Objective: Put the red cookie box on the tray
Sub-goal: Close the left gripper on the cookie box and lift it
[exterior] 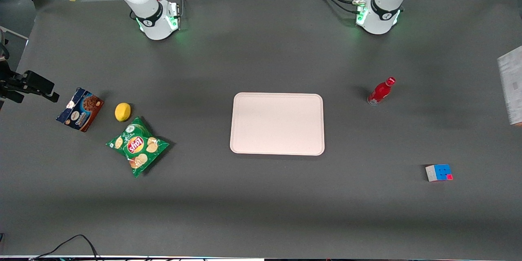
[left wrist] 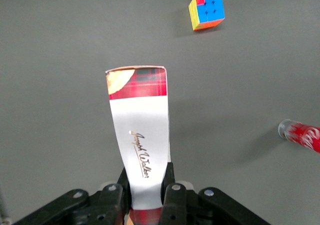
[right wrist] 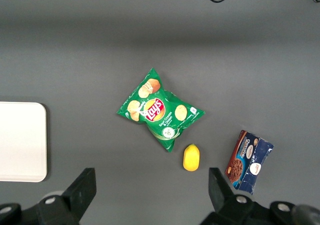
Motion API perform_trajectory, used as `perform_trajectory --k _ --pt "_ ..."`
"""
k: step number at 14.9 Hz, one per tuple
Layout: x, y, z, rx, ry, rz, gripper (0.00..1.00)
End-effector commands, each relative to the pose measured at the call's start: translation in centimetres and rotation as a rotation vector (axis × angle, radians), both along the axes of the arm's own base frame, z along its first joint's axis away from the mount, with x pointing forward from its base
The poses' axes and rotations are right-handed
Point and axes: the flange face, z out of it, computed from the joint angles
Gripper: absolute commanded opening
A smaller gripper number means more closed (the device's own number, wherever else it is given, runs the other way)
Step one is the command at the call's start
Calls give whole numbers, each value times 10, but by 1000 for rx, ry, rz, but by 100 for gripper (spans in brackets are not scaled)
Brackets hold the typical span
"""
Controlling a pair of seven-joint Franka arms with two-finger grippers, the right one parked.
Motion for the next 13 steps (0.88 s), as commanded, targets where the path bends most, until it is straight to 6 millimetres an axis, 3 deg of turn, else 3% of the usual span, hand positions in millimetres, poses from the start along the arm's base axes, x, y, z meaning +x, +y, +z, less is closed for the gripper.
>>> perform_trajectory --k 1,4,6,8,13 --pt "5 1 77 65 13 -12 0" --pt "7 -3 79 64 10 6 0" --pt "18 -25 79 55 22 52 0" --pt "32 -61 73 29 53 87 0" --pt "72 -188 65 2 93 211 0"
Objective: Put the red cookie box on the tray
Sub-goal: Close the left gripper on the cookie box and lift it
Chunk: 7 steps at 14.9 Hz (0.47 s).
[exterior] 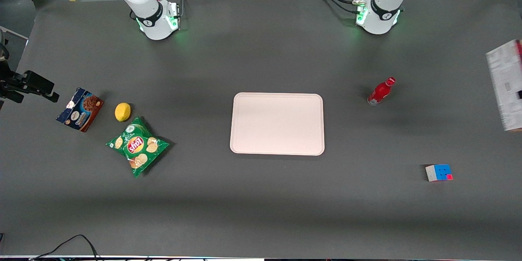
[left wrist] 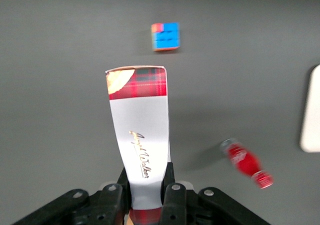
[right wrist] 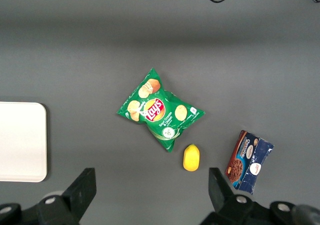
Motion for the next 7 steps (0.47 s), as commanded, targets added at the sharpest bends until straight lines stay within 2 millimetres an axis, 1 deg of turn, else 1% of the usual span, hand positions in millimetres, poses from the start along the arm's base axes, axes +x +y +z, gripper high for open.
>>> perform_trajectory --k 1,4,6,7 --pt "18 -90 6 -9 26 97 0" --pt "26 -198 11 -15 16 139 0" --pt "24 -262 11 -15 -2 122 0" --pt "21 -288 11 -19 -8 117 0"
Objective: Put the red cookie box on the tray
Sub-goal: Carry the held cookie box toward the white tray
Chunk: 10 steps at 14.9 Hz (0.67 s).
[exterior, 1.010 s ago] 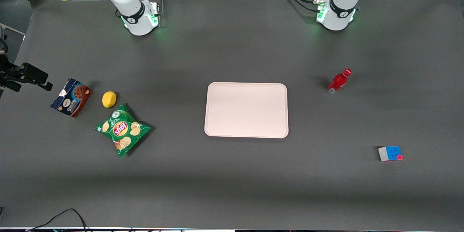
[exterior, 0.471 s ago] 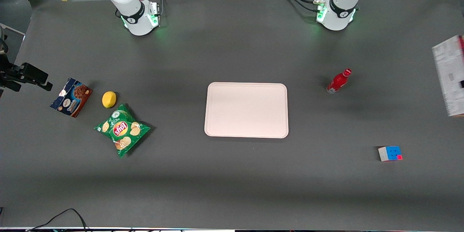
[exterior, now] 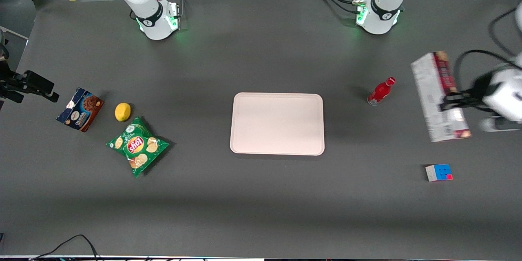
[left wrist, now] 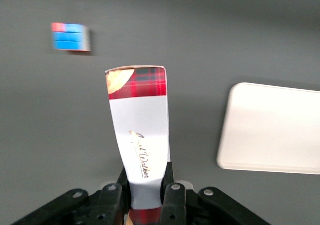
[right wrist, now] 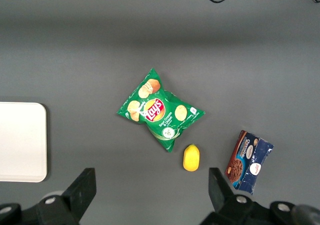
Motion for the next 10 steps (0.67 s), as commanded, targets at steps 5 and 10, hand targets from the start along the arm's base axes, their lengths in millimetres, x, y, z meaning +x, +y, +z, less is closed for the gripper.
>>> perform_trajectory --k 5,10 --pt "-40 -188 -4 0 -52 -39 0" --pt "-87 -281 -83 54 -122 -28 0"
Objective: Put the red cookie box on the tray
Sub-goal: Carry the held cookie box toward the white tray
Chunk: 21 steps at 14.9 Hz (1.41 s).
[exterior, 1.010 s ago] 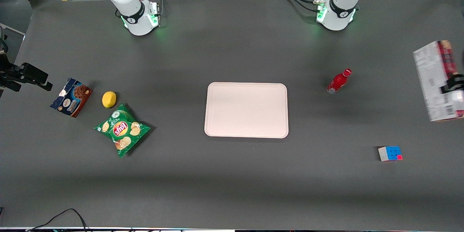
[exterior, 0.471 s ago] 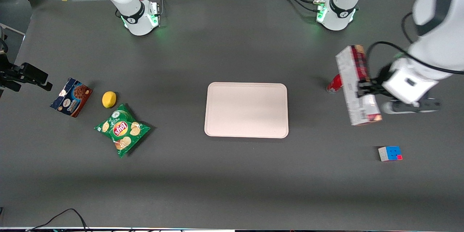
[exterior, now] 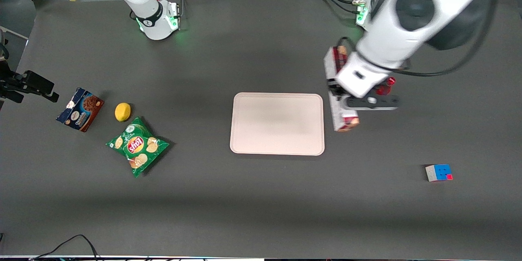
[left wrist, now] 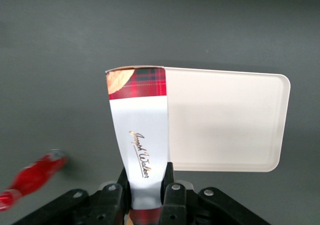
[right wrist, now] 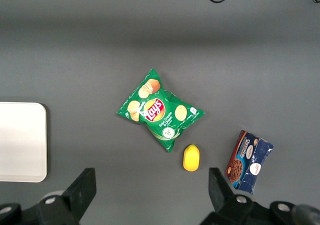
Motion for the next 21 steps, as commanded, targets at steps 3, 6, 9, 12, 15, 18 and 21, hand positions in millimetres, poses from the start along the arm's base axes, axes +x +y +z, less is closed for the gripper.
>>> perform_trajectory --k 3,6,9,12,15,18,21 --pt "-28 -50 -95 62 -73 -25 0" --pt "-20 -60 -141 86 -85 -50 0" --pt "-12 -65 -184 80 -90 -42 0" --pt "-10 -67 -218 85 -82 -70 0" --pt "-9 -70 -244 90 -81 -88 0" --pt "-9 -70 -258 97 -74 -94 0" --pt "-5 -69 -262 95 -73 -90 0"
